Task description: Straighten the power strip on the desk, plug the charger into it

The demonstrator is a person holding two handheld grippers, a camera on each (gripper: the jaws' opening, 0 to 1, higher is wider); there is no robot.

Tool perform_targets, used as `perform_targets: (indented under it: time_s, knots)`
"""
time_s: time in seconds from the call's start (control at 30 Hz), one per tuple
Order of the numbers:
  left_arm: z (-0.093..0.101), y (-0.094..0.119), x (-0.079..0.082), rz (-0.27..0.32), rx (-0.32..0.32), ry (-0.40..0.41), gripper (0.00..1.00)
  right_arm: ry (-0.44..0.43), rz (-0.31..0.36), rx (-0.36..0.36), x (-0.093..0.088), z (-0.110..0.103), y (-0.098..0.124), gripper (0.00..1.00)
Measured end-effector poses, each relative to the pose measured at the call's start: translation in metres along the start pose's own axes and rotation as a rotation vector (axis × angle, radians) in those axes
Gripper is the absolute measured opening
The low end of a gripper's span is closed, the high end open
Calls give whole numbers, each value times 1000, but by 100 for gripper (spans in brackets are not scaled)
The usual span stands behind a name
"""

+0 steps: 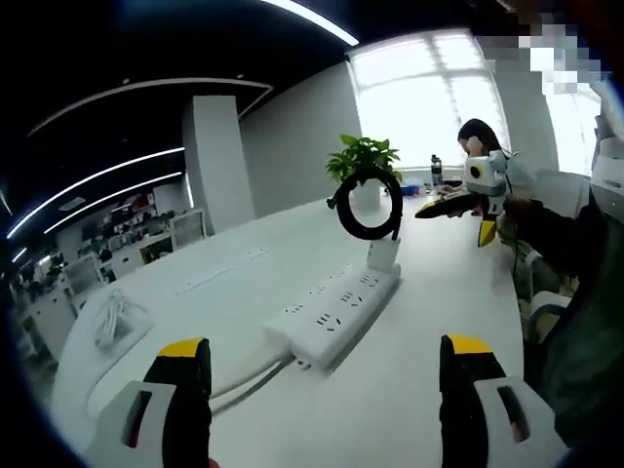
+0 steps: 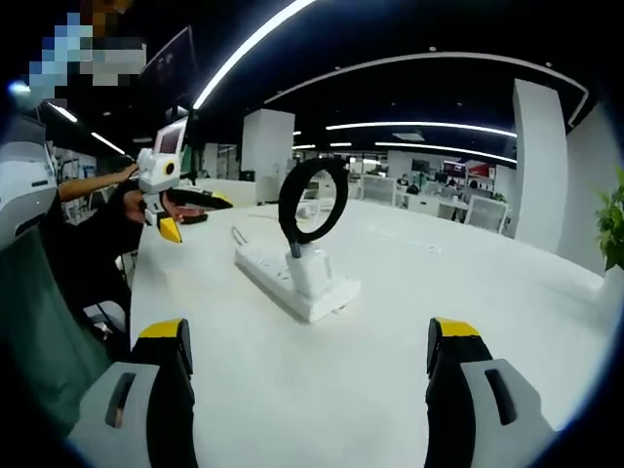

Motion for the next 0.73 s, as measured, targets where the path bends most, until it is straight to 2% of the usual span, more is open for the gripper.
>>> perform_targets:
  time_s: [0.53,0.73]
  knots:
    - [-1,11,-13,6,54,29,99,-20,9,5,4,-5,-8,100]
    - [-3,18,-14,12,69,13,99,-29,8,1,2,-3,-6,100]
Point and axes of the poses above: the point that each gripper's makers call its tool centre point, and the gripper's own axes: y roughly backward along the fingers, z roughly to its right, x roughly out of its top, the point moved 9 cm from there along y, roughly backward along the fingers, and after that the axes turned 5 degrees about y, right-handed, at the moved point
